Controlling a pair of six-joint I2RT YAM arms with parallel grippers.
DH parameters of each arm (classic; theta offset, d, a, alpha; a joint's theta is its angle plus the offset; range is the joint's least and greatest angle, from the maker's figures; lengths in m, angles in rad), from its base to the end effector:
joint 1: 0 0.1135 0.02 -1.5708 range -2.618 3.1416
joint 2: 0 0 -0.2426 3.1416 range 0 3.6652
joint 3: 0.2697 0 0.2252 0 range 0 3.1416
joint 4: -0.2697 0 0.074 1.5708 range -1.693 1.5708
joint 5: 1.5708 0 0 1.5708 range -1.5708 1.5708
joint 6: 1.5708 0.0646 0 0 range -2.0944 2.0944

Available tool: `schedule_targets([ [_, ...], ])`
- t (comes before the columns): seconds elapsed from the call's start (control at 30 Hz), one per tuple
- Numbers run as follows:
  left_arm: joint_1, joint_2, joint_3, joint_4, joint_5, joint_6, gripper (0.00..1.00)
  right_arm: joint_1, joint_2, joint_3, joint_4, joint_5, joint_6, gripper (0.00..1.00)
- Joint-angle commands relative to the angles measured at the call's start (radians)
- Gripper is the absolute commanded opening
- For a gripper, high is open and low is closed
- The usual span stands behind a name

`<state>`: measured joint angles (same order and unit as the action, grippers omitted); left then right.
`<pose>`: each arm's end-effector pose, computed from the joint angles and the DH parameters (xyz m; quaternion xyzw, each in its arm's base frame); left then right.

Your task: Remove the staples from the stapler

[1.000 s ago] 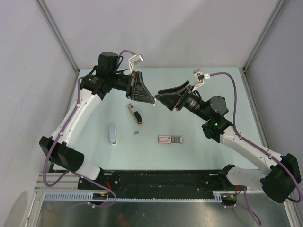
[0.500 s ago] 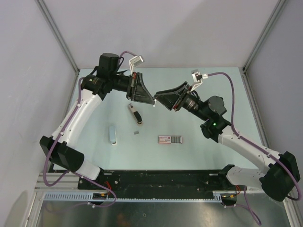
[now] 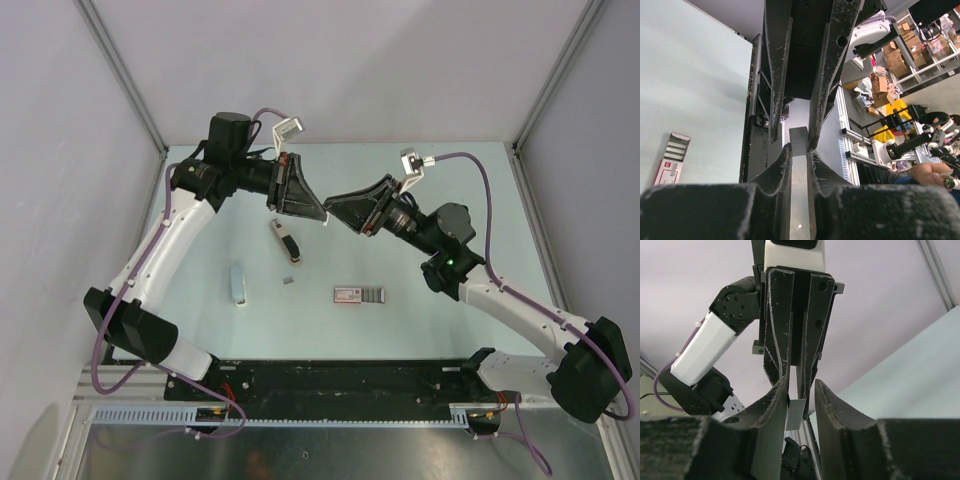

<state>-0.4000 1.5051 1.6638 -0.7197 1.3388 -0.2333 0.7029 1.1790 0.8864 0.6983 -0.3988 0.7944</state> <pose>0.2372 -0.1686 0.4019 0.3563 0.6590 -0.6342 0.1914 0.1938 0.1970 0.3853 -0.1406 0.5463 0.6370 0.5255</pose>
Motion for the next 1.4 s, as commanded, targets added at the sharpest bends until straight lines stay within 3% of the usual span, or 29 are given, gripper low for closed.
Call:
schedule_targets([
  [0.0, -0.005, -0.042, 0.000, 0.010, 0.044, 0.014, 0.08, 0.006, 0.002, 0.013, 0.040, -0.013, 0.008, 0.30],
  [0.13, -0.004, -0.041, 0.006, 0.010, 0.039, 0.012, 0.09, 0.006, 0.001, 0.012, 0.040, -0.012, 0.011, 0.21],
  [0.27, -0.002, -0.040, 0.008, 0.011, 0.014, 0.009, 0.17, 0.002, -0.006, 0.013, 0.031, -0.009, 0.010, 0.13],
  [0.4, 0.010, -0.048, 0.007, 0.012, -0.051, 0.018, 0.35, -0.009, -0.032, 0.022, -0.079, 0.028, -0.035, 0.07],
  [0.53, 0.033, -0.071, 0.000, 0.012, -0.176, 0.051, 0.60, -0.011, -0.068, 0.062, -0.341, 0.140, -0.127, 0.03],
  [0.67, 0.045, -0.100, -0.034, 0.011, -0.308, 0.119, 0.74, -0.010, -0.088, 0.088, -0.589, 0.299, -0.195, 0.02],
  [0.83, 0.043, -0.098, -0.114, 0.010, -0.549, 0.191, 0.75, 0.038, -0.027, 0.158, -0.967, 0.639, -0.188, 0.00],
  [0.97, 0.042, -0.091, -0.198, 0.011, -0.711, 0.266, 0.73, 0.089, 0.065, 0.180, -1.158, 0.819, -0.138, 0.00],
  [1.13, 0.028, -0.102, -0.289, 0.011, -0.805, 0.333, 0.72, 0.152, 0.176, 0.182, -1.277, 0.916, -0.043, 0.00],
  [1.37, 0.011, -0.115, -0.359, 0.012, -0.850, 0.381, 0.70, 0.217, 0.287, 0.183, -1.299, 0.964, 0.084, 0.00],
])
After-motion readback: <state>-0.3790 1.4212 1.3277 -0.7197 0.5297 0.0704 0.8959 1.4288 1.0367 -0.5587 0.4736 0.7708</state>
